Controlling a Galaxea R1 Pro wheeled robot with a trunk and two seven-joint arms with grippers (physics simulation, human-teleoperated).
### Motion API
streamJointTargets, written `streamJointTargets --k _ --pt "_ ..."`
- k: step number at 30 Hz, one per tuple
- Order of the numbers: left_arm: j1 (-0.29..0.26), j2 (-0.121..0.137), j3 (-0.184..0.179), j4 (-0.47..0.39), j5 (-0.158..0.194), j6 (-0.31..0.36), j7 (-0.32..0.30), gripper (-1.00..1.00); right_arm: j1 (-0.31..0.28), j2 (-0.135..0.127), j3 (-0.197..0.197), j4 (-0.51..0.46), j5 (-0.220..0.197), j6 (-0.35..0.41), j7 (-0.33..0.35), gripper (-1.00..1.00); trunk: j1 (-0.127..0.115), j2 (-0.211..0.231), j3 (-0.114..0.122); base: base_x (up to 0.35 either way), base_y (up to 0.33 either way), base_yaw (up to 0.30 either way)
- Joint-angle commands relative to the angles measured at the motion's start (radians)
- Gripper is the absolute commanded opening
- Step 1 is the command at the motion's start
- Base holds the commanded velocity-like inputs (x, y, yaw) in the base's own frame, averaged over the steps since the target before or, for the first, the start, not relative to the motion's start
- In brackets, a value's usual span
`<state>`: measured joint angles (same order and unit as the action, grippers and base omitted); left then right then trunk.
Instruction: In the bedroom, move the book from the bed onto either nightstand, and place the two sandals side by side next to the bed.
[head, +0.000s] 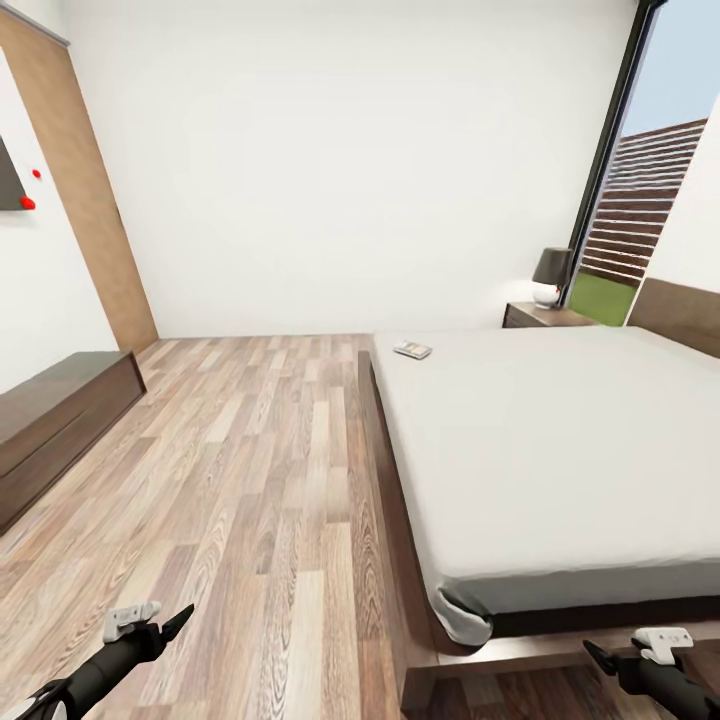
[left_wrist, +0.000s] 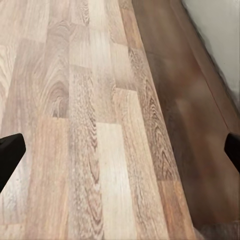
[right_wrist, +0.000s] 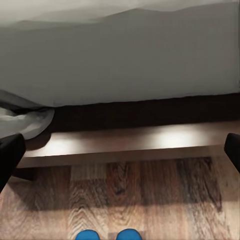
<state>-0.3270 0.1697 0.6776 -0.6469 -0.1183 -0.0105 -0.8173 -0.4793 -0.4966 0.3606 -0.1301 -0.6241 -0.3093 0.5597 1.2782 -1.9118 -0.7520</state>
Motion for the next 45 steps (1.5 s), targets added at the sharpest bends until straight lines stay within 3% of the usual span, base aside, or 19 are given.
streamJointTargets --k 1,19,24,26,28,30,31,33,34,37,39,45 --pt "-0.001 -0.001 0.007 0.0 -0.011 -0.001 -0.007 1.0 -0.001 0.0 0.009 0.001 -0.009 -0.003 0.003 1.0 -0.004 0.007 0.002 0.0 0.0 0.0" --pt "-0.001 -0.001 0.007 0.002 -0.011 -0.002 -0.007 1.0 -0.001 0.0 0.009 0.001 -0.009 -0.003 0.003 1.0 -0.073 0.133 0.059 0.0 0.0 0.0" --pt "-0.001 -0.001 0.007 0.002 -0.011 -0.003 -0.007 1.0 -0.001 0.012 0.008 0.007 -0.01 -0.004 0.001 1.0 -0.073 0.133 0.059 0.0 0.0 0.0" --pt "-0.001 -0.002 0.007 0.002 -0.011 -0.003 -0.006 1.0 -0.001 0.028 0.008 0.017 -0.011 -0.004 0.0 1.0 -0.073 0.133 0.059 0.0 0.0 0.0" --pt "-0.001 -0.002 0.007 0.007 -0.011 -0.003 -0.006 1.0 -0.001 0.077 0.006 0.059 -0.011 -0.004 0.0 1.0 -0.073 0.133 0.059 0.0 0.0 0.0" --pt "-0.001 -0.002 0.007 0.024 -0.011 -0.005 -0.006 1.0 -0.001 0.099 0.006 0.084 -0.011 -0.004 -0.001 1.0 -0.073 0.133 0.059 0.0 0.0 0.0" --pt "-0.001 -0.002 0.007 0.045 -0.011 -0.011 -0.006 1.0 -0.001 0.122 0.006 0.113 -0.011 -0.009 -0.001 1.0 -0.073 0.133 0.059 0.0 0.0 0.0" --pt "-0.001 -0.002 0.007 0.082 -0.011 -0.035 -0.006 1.0 -0.001 0.159 0.006 0.157 -0.011 -0.027 -0.001 1.0 -0.073 0.133 0.059 0.0 0.0 0.0" --pt "-0.001 -0.002 0.007 0.124 -0.011 -0.074 -0.006 1.0 -0.001 0.191 0.005 0.184 -0.01 -0.057 -0.001 1.0 -0.073 0.133 0.059 0.0 0.0 0.0" --pt "-0.001 -0.002 0.007 0.182 -0.012 -0.127 -0.006 1.0 0.0 0.223 0.006 0.202 -0.009 -0.091 -0.001 1.0 -0.073 0.133 0.059 0.0 0.0 0.0" --pt "-0.001 -0.001 0.007 0.256 -0.012 -0.177 -0.006 1.0 0.0 0.258 0.006 0.211 -0.007 -0.112 -0.001 1.0 -0.073 0.133 0.059 0.0 0.0 0.0" --pt "-0.001 0.002 0.007 0.36 -0.011 -0.21 -0.002 1.0 0.001 0.275 0.006 0.214 -0.003 -0.118 -0.001 1.0 -0.073 0.133 0.059 0.0 0.0 0.0"
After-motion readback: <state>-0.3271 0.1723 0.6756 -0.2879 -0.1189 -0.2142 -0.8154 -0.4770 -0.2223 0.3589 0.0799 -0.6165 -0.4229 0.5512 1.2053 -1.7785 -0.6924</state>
